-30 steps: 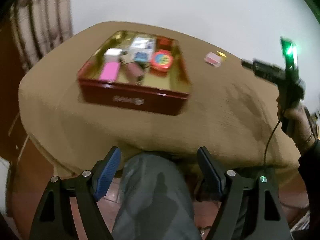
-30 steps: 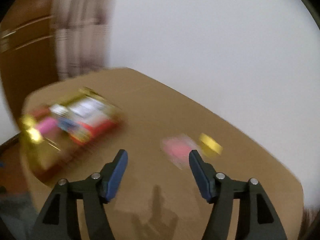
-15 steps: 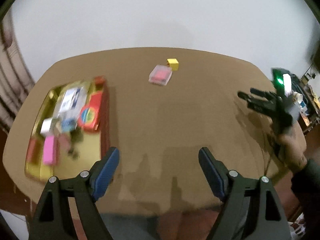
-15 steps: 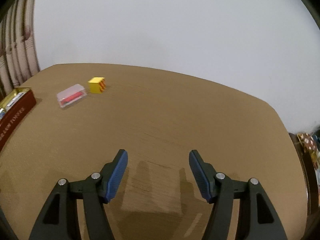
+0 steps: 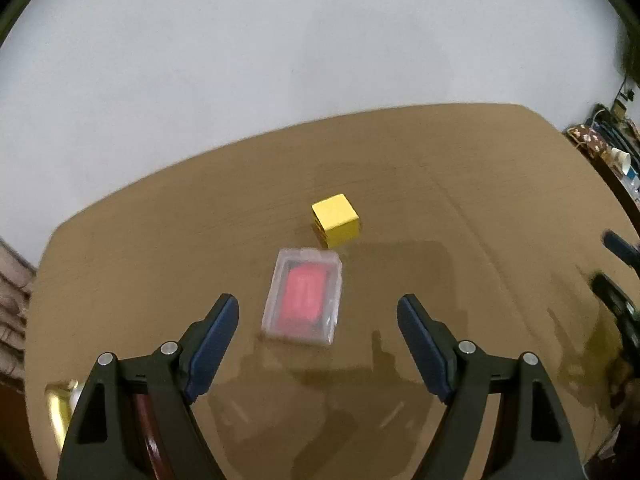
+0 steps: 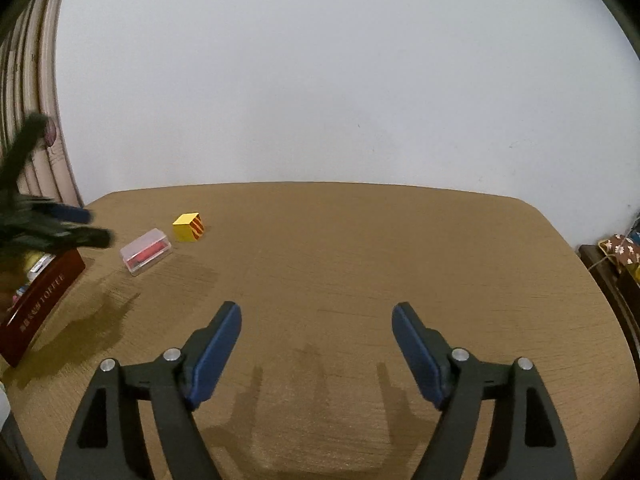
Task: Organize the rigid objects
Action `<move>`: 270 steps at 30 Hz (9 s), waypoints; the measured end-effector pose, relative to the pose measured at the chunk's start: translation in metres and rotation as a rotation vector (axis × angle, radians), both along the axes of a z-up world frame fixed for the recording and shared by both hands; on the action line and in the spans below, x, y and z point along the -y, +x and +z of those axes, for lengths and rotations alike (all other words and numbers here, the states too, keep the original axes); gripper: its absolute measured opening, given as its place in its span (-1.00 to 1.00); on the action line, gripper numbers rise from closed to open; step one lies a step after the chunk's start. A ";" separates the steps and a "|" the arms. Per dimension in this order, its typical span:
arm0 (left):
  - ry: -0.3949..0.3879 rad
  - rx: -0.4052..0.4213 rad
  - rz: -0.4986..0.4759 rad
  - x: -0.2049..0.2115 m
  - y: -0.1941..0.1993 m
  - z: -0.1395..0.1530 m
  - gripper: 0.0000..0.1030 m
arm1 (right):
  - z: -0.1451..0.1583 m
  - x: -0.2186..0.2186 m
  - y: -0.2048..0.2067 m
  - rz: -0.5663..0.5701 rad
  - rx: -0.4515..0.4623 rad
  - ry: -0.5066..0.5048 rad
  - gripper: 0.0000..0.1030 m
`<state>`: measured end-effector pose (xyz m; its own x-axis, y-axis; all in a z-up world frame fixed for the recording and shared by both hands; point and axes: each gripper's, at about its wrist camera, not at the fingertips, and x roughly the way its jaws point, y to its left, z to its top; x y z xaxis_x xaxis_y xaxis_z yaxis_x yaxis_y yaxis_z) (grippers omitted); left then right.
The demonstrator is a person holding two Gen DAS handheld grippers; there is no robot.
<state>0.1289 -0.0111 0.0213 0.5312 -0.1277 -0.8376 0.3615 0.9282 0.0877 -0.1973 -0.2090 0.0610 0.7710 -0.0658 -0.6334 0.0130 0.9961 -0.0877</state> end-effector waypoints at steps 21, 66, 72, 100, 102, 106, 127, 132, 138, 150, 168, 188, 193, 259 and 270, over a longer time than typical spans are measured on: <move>-0.008 -0.198 -0.011 -0.011 0.050 -0.060 -0.04 | 0.003 0.018 -0.001 -0.040 0.006 0.105 0.56; -0.229 -0.294 0.447 -0.222 -0.141 -0.042 -0.03 | -0.016 0.022 0.015 -0.100 -0.122 0.060 0.57; -0.173 -0.213 0.425 -0.215 -0.152 -0.034 0.13 | -0.016 0.022 0.016 -0.103 -0.114 0.061 0.57; -0.269 0.166 0.740 -0.273 -0.330 -0.006 0.50 | -0.010 -0.069 0.071 0.024 -0.200 -0.058 0.57; -0.278 0.153 0.772 -0.282 -0.330 -0.008 0.50 | 0.000 -0.107 0.097 0.083 -0.204 -0.069 0.56; -0.304 0.118 0.807 -0.292 -0.329 -0.016 0.50 | -0.004 -0.158 0.147 0.140 -0.227 -0.086 0.57; -0.248 -0.002 0.710 -0.275 -0.314 -0.037 0.52 | -0.104 -0.169 0.258 0.014 -0.415 -0.108 -0.29; -0.279 -0.023 0.747 -0.283 -0.315 -0.039 0.52 | -0.092 -0.159 0.247 0.032 -0.402 -0.059 -0.41; -0.291 -0.032 0.820 -0.302 -0.321 -0.035 0.52 | -0.024 -0.215 0.159 0.285 -0.317 0.063 -0.41; -0.177 0.027 0.866 -0.329 -0.339 -0.014 0.52 | -0.031 -0.400 0.039 0.666 -0.481 0.189 -0.41; -0.247 -0.016 0.818 -0.332 -0.336 -0.020 0.52 | -0.122 -0.467 0.053 0.522 -0.671 0.142 -0.41; -0.172 0.062 0.738 -0.318 -0.335 -0.012 0.65 | -0.053 -0.448 -0.008 0.522 -0.220 0.004 -0.02; -0.141 0.103 0.724 -0.311 -0.337 -0.007 0.66 | -0.032 -0.434 -0.052 0.458 -0.034 -0.085 0.17; -0.096 0.436 0.502 -0.303 -0.320 0.034 0.93 | 0.037 -0.399 -0.141 0.031 0.400 -0.188 0.67; -0.102 0.419 0.497 -0.305 -0.308 0.028 0.93 | 0.002 -0.392 -0.121 0.014 0.315 -0.154 0.67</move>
<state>-0.1789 0.2940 0.0492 0.8261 0.1489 -0.5434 -0.1577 0.9870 0.0307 -0.3186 0.1828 0.0635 0.9285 -0.1300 -0.3479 0.0496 0.9718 -0.2307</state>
